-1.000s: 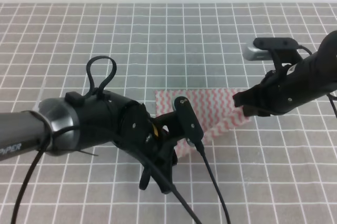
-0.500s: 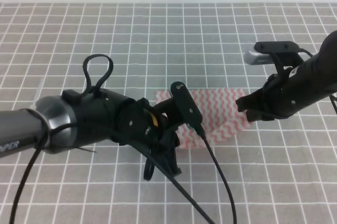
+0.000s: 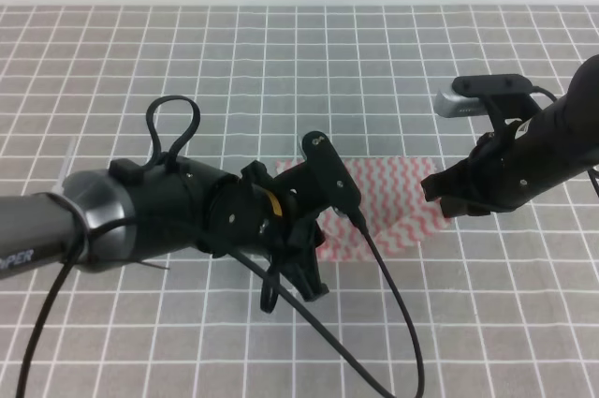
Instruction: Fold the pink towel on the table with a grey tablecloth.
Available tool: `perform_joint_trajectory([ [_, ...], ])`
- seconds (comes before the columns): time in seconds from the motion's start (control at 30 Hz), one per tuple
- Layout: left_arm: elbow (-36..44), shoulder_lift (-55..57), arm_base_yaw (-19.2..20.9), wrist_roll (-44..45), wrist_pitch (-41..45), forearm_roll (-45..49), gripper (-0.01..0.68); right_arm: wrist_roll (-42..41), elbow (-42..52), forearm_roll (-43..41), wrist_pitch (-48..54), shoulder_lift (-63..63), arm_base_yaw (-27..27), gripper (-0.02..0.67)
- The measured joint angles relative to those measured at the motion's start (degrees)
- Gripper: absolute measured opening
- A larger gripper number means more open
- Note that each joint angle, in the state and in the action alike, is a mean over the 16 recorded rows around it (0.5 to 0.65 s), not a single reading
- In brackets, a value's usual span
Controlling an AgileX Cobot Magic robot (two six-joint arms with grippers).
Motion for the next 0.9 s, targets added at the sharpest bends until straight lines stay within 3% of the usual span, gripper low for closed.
perform_joint_trajectory([
  [0.9,-3.74,2.72,2.33,-2.16,-3.16,0.06,0.0,0.0,-0.04,-0.76,-3.95,0.13,0.01,-0.015],
])
